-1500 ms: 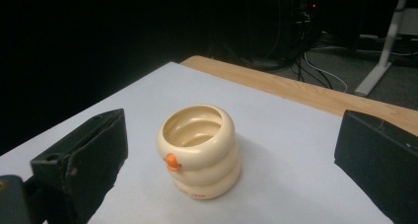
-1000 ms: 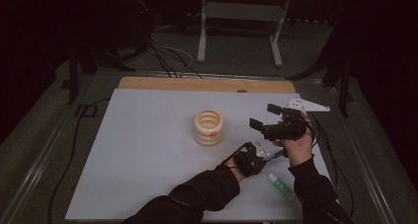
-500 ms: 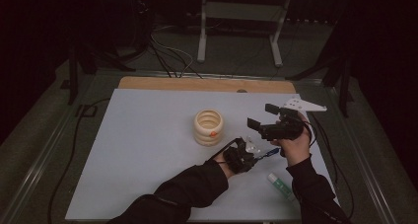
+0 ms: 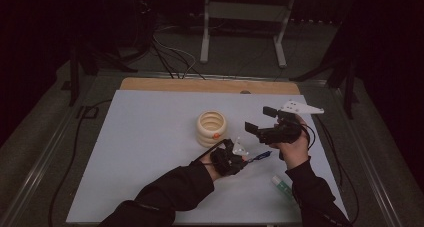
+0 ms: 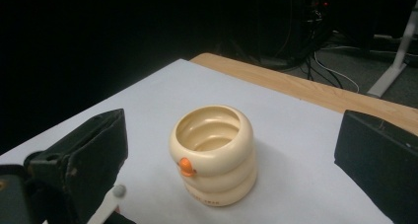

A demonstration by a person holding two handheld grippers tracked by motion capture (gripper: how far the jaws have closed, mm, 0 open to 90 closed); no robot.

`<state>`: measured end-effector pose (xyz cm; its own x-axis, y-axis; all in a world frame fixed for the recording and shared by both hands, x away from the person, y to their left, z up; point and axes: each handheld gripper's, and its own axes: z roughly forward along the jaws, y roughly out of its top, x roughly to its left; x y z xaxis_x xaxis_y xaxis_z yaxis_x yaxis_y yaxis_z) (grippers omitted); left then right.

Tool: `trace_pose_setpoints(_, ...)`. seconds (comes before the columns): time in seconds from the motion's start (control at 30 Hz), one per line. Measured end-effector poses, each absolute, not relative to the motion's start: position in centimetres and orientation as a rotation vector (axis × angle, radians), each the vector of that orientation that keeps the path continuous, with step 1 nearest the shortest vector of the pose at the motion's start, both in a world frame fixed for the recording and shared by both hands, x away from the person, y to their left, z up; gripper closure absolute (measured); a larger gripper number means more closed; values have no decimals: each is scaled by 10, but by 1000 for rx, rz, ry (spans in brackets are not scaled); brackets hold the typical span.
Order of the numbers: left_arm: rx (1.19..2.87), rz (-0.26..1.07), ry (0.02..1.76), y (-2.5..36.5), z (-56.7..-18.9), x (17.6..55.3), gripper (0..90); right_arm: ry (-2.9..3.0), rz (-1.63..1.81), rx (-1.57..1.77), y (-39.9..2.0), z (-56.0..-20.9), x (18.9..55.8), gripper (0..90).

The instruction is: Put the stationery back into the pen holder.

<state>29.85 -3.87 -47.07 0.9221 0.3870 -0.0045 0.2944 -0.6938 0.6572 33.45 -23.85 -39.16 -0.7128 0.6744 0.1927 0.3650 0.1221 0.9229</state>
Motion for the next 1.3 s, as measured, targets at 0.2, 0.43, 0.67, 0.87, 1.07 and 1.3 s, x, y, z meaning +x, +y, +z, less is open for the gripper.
trace_pose_setpoints(0.2, 2391, 162, 487, -18, -469, 297, 816, 2112, 1658, 1021, -237, -393, 333, 0)
trace_pose_setpoints(0.43, 2392, 151, 510, 1, -469, 299, 815, 2165, 1609, 965, -227, -396, 327, 0)
trace_pose_setpoints(0.67, 2400, 144, 489, 14, -465, 294, 815, 2182, 1594, 924, -218, -396, 316, 0)
trace_pose_setpoints(0.87, 2419, 148, 486, 22, -462, 294, 815, 2220, 1554, 812, -214, -394, 309, 0)
trace_pose_setpoints(1.07, 2425, 149, 480, 30, -456, 297, 814, 2256, 1464, 634, -207, -397, 301, 0)
trace_pose_setpoints(1.3, 2435, 153, 471, 32, -454, 298, 814, 2279, 1386, 505, -197, -398, 291, 0)
